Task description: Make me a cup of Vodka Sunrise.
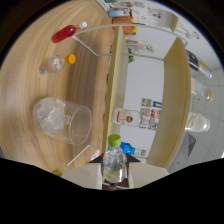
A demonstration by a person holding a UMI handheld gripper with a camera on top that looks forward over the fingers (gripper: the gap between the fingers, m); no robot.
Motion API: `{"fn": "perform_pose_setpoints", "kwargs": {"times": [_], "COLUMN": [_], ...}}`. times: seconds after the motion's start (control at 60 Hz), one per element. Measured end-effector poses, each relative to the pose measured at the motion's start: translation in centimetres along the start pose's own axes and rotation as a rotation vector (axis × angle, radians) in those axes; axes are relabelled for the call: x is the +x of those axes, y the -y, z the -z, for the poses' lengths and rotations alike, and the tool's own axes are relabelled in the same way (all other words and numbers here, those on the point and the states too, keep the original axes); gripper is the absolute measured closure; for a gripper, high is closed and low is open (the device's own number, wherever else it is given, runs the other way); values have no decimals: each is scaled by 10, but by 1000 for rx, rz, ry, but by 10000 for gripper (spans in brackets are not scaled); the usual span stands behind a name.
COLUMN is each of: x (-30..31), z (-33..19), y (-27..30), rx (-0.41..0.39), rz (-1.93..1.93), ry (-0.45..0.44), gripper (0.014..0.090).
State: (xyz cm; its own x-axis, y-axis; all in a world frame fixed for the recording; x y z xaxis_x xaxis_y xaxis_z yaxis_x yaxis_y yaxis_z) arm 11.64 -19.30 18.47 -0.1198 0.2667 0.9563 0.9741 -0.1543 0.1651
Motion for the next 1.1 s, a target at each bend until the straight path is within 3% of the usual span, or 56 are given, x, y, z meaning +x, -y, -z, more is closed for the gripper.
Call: {"fn": "perform_pose_setpoints", "kwargs": {"times": [0.25,0.55,0.717,0.933,1.1], "x": [5,4,25,72,47], "z": [3,7,18,40,33], "y": [8,14,15,16,-4], "rx": [-11,8,56,258,305], "rz": [411,377,-2,-857,-1314], "ry": [-37,-23,-15,18,107], "gripper": [699,697,696,695,696]}}
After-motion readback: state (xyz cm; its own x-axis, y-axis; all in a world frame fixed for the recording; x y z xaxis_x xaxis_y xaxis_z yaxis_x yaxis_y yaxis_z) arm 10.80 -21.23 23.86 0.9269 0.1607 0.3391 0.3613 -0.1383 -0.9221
